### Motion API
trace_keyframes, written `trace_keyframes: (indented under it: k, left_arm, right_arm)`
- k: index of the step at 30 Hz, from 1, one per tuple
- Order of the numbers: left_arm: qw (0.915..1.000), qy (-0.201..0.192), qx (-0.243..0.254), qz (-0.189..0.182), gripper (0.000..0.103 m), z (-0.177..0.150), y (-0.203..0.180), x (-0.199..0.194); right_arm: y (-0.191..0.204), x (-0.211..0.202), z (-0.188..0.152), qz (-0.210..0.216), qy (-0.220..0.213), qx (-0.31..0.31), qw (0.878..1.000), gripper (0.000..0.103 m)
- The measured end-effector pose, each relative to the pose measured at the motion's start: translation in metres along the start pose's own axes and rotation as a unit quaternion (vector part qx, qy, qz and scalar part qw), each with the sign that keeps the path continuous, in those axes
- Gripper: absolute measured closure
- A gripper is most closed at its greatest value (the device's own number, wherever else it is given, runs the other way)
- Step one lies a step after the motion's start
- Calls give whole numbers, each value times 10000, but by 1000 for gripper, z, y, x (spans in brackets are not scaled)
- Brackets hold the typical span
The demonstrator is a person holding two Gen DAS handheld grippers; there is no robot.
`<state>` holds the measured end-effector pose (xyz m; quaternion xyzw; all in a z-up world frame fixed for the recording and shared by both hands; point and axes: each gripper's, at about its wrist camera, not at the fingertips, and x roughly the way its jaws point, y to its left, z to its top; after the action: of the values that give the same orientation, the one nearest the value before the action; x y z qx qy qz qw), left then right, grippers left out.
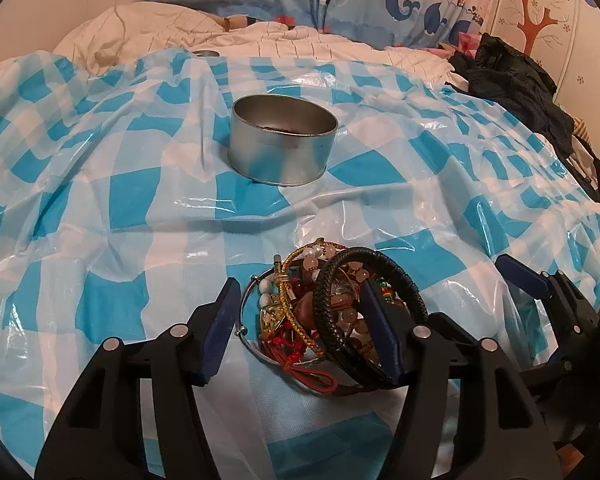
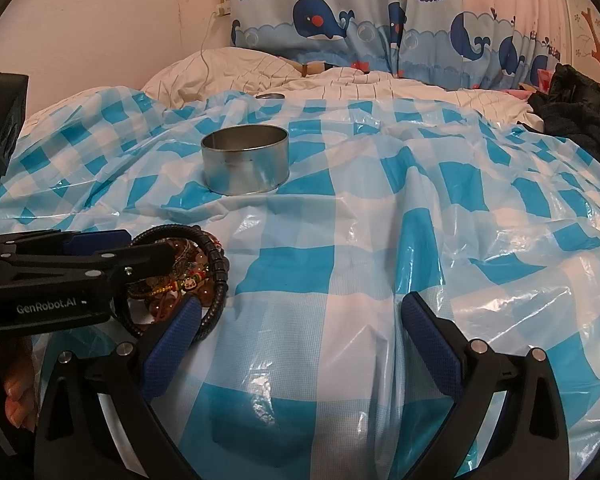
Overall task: Organize jewelry
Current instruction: 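Lower the left gripper onto the pile and grasp the black braided bracelet, then lift the black bracelet with the left gripper while the right gripper grasps brown beaded bracelets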
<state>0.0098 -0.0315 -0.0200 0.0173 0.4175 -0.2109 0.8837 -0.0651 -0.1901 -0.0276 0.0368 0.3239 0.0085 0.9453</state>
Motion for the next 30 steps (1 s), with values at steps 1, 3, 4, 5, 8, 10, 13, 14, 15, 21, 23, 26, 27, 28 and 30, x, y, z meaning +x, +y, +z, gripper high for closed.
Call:
trace_keyframes:
  k: [1,3,4,5,8,10,13,14,15,21,23,26,27,28,30]
  left_arm:
    - [10000,-25,-15,40,61,1,1,-1]
    - [10000,-30,-38,61,68,2,3,-2]
    - [10000,-24,-55,46,71,3,5,-2]
    - [10000,-25,-50,61,74,3,5,-2]
    - [9999,-33,-44,144,82,4,7,-3]
    - [9998,-62,-36,207,81,4,6,-3]
    - [9993,-114,31,355,65,4,5,-5]
    - [9992,-163,32,361,65,4,5,-6]
    - [9993,-193,21,323,65,5,6,-7]
    - [9994,-302,75,168,65,7,3,-10]
    - [9993,-273,216,136,84,7,-1,-9]
    - [9985,-232,456,186,95,6,-10,-9]
    - [9987,-239,433,135,96,7,-9,-11]
    - [9992,-250,318,3,96,8,-6,-14]
    - [9986,-260,-142,-432,96,12,10,-20]
  right_arm:
    - [0,0,0,-14,10,-19,10000,7]
    - [0,0,0,-8,-9,-9,10000,7]
    - [0,0,1,-52,56,-74,9999,7]
    - [0,0,1,-9,21,-14,10000,7]
    - [1,2,0,85,87,135,9998,7]
    - [2,2,0,-31,39,-37,10000,7]
    - [2,2,0,-20,52,-15,10000,7]
    - [2,3,0,-12,56,-5,10000,7]
    - [2,3,0,0,61,12,10000,7]
    - [3,3,0,-17,65,-7,10000,7]
    - [3,4,0,-9,73,5,10000,7]
    - [3,5,-2,-40,107,7,9999,7]
    - [3,6,-2,-44,121,12,9999,7]
    - [3,7,-3,-48,128,23,9999,7]
    - [3,8,-4,2,118,71,9999,7]
